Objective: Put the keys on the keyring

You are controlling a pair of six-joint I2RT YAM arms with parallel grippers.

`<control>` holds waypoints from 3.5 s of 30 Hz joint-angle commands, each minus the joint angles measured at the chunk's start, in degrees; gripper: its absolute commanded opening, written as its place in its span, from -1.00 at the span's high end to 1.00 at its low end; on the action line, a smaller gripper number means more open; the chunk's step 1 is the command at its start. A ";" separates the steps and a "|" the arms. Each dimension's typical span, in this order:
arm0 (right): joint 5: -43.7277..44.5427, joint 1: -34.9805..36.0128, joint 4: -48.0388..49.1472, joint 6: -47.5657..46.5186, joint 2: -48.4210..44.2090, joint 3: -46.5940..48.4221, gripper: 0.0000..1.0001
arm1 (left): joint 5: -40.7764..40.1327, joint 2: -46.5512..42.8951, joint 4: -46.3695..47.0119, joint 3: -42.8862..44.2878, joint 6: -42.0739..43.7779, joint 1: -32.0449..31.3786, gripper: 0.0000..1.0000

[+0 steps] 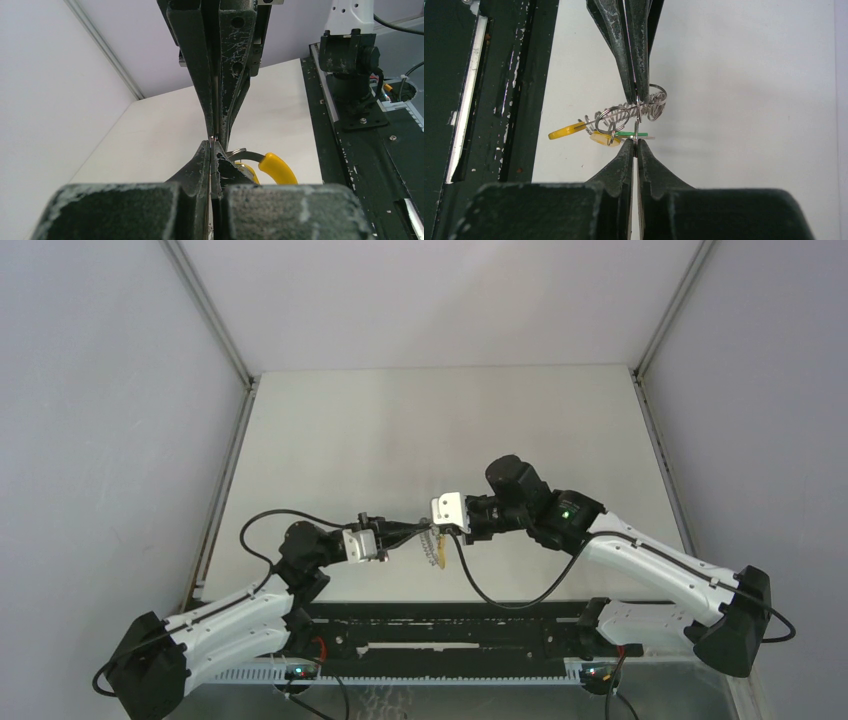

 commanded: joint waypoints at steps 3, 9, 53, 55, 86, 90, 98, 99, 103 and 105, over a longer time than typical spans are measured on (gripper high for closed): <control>-1.36 0.37 2.77 -0.51 -1.52 0.05 1.00 | 1.19 -0.40 2.52 0.40 -0.90 0.29 1.00; -2.18 0.37 3.30 -0.55 -1.79 0.05 1.00 | 1.55 -0.02 2.38 0.64 -0.89 0.29 1.00; -3.95 0.35 1.51 -0.72 -2.15 0.10 1.00 | 0.46 -1.15 1.76 0.40 -0.20 0.38 1.00; -3.41 0.29 1.55 -0.78 -2.03 0.10 1.00 | 0.51 -1.29 1.81 0.42 -0.16 0.38 1.00; -2.53 0.00 1.21 -0.60 -1.05 0.58 1.00 | 1.17 -1.08 1.81 0.77 -0.38 0.38 1.00; -1.60 0.00 0.68 -0.50 -0.66 0.59 1.00 | 0.88 -1.27 1.81 0.68 -0.33 0.38 1.00; -2.03 -0.01 1.19 -0.54 -1.14 0.57 1.00 | 1.07 -1.21 1.82 0.61 -0.42 0.38 1.00; -2.16 0.00 1.32 -0.43 -1.18 0.58 1.00 | 1.25 -1.13 1.81 0.71 -0.51 0.33 1.00; -2.27 0.03 1.57 -0.42 -1.34 0.57 1.00 | 1.78 -0.74 1.81 0.90 -0.73 0.38 1.00; -2.34 0.04 1.68 -0.37 -1.36 0.59 1.00 | 2.03 -0.69 1.81 1.02 -0.83 0.38 1.00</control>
